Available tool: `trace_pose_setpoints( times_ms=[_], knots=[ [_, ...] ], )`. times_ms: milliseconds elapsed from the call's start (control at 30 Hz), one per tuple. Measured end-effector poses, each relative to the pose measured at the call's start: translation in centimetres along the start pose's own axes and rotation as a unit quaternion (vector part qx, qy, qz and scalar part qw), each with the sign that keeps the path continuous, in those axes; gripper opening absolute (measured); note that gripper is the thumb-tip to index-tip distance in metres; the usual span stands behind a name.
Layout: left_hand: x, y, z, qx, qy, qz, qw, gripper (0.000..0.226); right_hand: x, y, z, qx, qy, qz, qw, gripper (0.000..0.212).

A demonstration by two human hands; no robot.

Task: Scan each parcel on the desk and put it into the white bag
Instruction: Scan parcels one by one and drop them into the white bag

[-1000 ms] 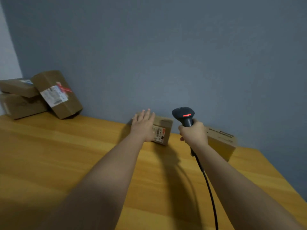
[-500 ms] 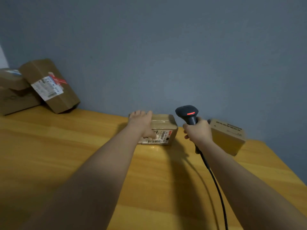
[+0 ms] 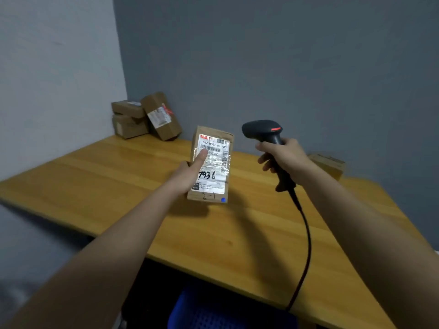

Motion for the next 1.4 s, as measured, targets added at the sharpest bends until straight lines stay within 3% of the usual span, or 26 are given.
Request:
trace_pose_setpoints(
  times_ms=[133,233,400,567,800,967,1100,1167,1267,1400],
  knots=[
    [-3.4,4.6,2.1,0.01,0.001,-0.008,1.0,0.126,1.8,6.4,2.2,-0.064,0.128,0.087,0.986,0.017],
    [-5.6,6.0,4.0,-0.005,0.022,-0.029,0.999,0.127,4.0,9.7,2.2,-0.1,0.226,0.11,0.963,0.013],
    [-7.6,9.9,2.9,0.039,0.008,-0.049,0.998,0.122,7.3,12.0,2.0,-0.129,0.28,0.12,0.944,0.011],
    [-8.8,11.8,2.2,0.058,0.014,-0.062,0.996,0.096,7.6,12.6,2.6,-0.141,0.322,0.099,0.931,0.009],
    [-9.4,12.2,2.0,0.064,-0.001,-0.063,0.996,0.098,7.5,12.8,2.9,-0.13,0.36,0.091,0.919,0.011],
    [-9.7,12.2,2.3,0.063,0.0,-0.07,0.996,0.094,7.8,12.8,3.0,-0.133,0.32,0.111,0.932,0.01],
    [-10.7,12.6,3.2,0.058,0.009,-0.089,0.994,0.094,8.3,12.8,3.1,-0.161,0.244,0.117,0.949,0.025],
    [-11.7,13.5,3.9,0.049,0.015,-0.112,0.992,0.091,8.7,12.9,3.2,-0.157,0.173,0.101,0.967,0.024],
    [-14.4,15.9,5.6,0.025,0.003,-0.156,0.987,0.105,10.3,12.8,3.4,-0.143,0.096,0.084,0.981,0.015],
    [-19.1,21.2,8.7,-0.019,-0.03,-0.246,0.969,0.117,15.9,13.0,4.3,-0.133,0.05,0.137,0.98,0.012]
  ],
)
Point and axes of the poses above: each hand's wrist, its own y-axis away from the middle knuckle, its own x-axis out of the palm, z = x × y, the point moved 5 cm from there along -y, towards the middle knuckle, and after that the axes turned 8 degrees about -y, right-handed, at the moved point
